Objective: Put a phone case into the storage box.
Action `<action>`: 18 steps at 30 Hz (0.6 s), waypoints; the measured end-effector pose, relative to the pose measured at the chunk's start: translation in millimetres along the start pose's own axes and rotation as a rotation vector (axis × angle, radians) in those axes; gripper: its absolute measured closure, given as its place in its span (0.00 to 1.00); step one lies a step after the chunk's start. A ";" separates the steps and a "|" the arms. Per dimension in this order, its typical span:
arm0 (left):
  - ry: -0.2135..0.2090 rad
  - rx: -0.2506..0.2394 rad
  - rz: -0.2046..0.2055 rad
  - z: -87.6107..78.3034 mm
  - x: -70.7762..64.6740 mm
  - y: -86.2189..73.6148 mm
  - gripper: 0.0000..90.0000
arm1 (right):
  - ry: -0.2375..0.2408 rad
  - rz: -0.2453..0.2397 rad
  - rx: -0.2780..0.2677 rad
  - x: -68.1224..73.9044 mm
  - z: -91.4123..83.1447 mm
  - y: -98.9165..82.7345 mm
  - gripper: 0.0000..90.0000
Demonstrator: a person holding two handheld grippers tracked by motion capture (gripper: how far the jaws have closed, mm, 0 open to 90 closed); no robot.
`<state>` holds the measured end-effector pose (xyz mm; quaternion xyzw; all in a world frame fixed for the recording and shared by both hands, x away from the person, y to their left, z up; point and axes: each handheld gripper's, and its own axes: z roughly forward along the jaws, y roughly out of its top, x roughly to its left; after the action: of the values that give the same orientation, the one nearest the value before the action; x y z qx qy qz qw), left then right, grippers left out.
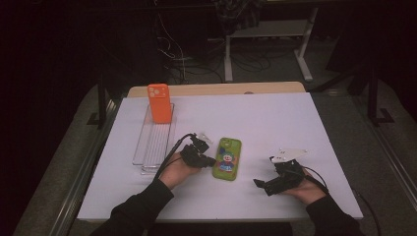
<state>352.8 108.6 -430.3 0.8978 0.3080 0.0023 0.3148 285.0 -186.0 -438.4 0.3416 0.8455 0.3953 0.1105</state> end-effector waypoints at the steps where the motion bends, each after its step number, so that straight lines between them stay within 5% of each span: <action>1: -0.009 0.003 0.014 0.1 -3.4 0.3 1.00 | -0.001 0.000 0.000 0.1 0.0 0.1 0.00; 11: -0.090 -0.036 0.119 15.7 -33.6 9.6 1.00 | 0.001 0.000 0.001 0.1 0.1 0.1 0.00; 18: -0.104 -0.084 0.129 11.4 -35.9 11.2 1.00 | -0.002 -0.012 -0.003 -0.6 -0.4 -0.4 0.00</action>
<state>332.1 75.4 -426.4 0.9007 0.2322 -0.0112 0.3669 285.0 -186.8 -438.5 0.3368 0.8467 0.3958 0.1140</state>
